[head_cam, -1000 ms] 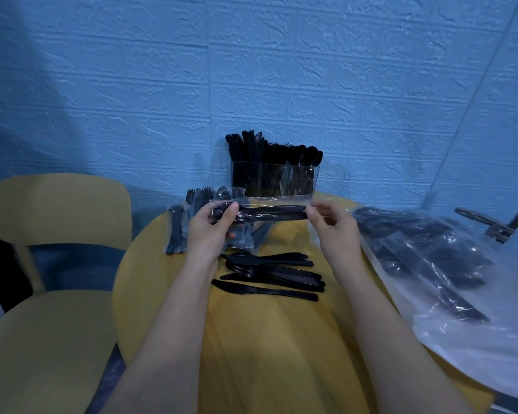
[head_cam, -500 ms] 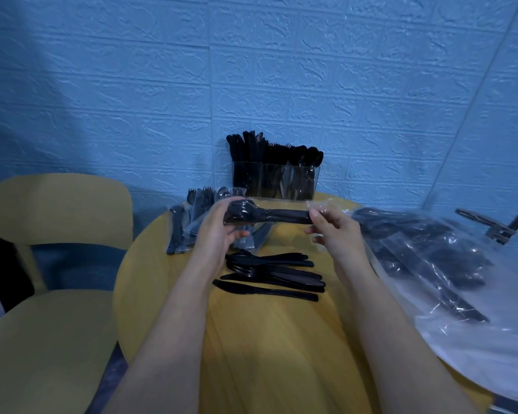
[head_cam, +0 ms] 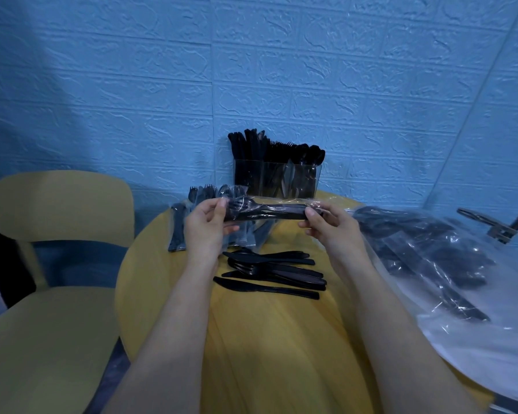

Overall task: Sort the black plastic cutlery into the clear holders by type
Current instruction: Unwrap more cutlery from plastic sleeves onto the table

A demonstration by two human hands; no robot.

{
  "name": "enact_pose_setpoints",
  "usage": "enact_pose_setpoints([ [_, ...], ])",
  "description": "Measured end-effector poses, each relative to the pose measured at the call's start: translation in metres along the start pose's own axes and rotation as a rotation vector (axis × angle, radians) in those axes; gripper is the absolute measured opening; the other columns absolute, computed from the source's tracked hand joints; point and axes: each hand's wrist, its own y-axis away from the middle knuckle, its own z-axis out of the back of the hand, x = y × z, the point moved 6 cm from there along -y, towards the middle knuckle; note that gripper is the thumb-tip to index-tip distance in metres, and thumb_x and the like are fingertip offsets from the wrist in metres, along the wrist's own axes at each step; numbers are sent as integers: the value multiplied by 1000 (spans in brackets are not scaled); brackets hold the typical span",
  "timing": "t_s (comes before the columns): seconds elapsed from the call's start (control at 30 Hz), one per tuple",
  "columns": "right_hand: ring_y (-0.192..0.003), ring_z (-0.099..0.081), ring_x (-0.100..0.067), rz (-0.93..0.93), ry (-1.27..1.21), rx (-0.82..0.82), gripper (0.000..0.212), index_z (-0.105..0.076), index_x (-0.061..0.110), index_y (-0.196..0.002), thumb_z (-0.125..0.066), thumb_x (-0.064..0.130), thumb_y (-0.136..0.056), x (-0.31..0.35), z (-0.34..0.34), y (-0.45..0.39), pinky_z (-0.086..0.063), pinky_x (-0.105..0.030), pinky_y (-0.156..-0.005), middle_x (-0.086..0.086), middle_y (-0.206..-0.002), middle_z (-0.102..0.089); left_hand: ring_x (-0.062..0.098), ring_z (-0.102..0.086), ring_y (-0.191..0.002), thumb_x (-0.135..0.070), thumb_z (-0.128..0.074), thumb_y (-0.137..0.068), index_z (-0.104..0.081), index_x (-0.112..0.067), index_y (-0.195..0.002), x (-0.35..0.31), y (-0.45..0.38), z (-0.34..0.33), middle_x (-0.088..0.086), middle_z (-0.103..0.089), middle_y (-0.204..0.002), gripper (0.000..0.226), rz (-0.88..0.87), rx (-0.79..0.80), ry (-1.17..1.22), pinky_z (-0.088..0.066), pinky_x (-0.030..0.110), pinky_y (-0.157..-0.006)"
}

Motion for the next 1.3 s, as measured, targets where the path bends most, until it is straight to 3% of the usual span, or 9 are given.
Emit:
enact_pose_setpoints([
  [0.17,-66,-66,-9,28,-45,-65,16,-67,14,-99,-64,3,-87,2,6,1,-55,-19,-68,-5,-83,-67,15,-71,-83,-30,-48,-95,-63,-15,-108,-5,4,-6,-1,-69,-100,24,69,83,141,-58,22,-67],
  [0.3,-65,-67,-9,-12,-85,-100,18,-66,6,-105,-64,4,-87,-1,12,0,-53,-18,-61,-7,-87,-67,13,-71,-80,-12,-54,-93,-64,-16,-105,-5,4,-10,1,-73,-93,16,97,164,191,-57,21,-67],
  [0.5,-60,-64,-4,-49,-72,-47,11,-67,11,-98,-63,8,-88,2,8,3,-50,-15,-54,4,-76,-66,6,-68,-71,-10,-64,-86,-66,-17,-92,-2,1,-2,1,-71,-90,9,90,47,113,-57,20,-63],
  [0.63,-61,-65,-7,-18,-82,-68,8,-69,14,-91,-66,8,-85,8,8,5,-51,-17,-54,2,-74,-68,9,-68,-76,-13,-64,-87,-65,-18,-90,0,1,4,1,-71,-91,6,98,-18,117,-56,19,-61],
  [0.83,-67,-69,-9,-48,-95,-49,15,-69,7,-99,-66,10,-85,9,4,8,-53,-18,-55,-2,-78,-71,10,-69,-72,-13,-60,-91,-64,-14,-94,2,4,7,5,-70,-93,5,106,-30,142,-56,19,-61],
  [1.07,-67,-70,-11,-37,-32,2,17,-67,6,-101,-67,10,-84,18,-5,16,-54,-19,-53,0,-73,-72,8,-69,-63,-13,-57,-94,-61,-12,-97,4,6,18,3,-69,-88,5,98,-163,170,-53,17,-54],
  [1.3,-59,-67,-7,-21,-67,-105,16,-67,3,-101,-64,6,-86,24,11,17,-55,-17,-59,-11,-77,-68,8,-68,-60,-11,-51,-97,-55,0,-117,20,4,48,7,-64,-92,23,211,-423,475,-56,21,-57],
])
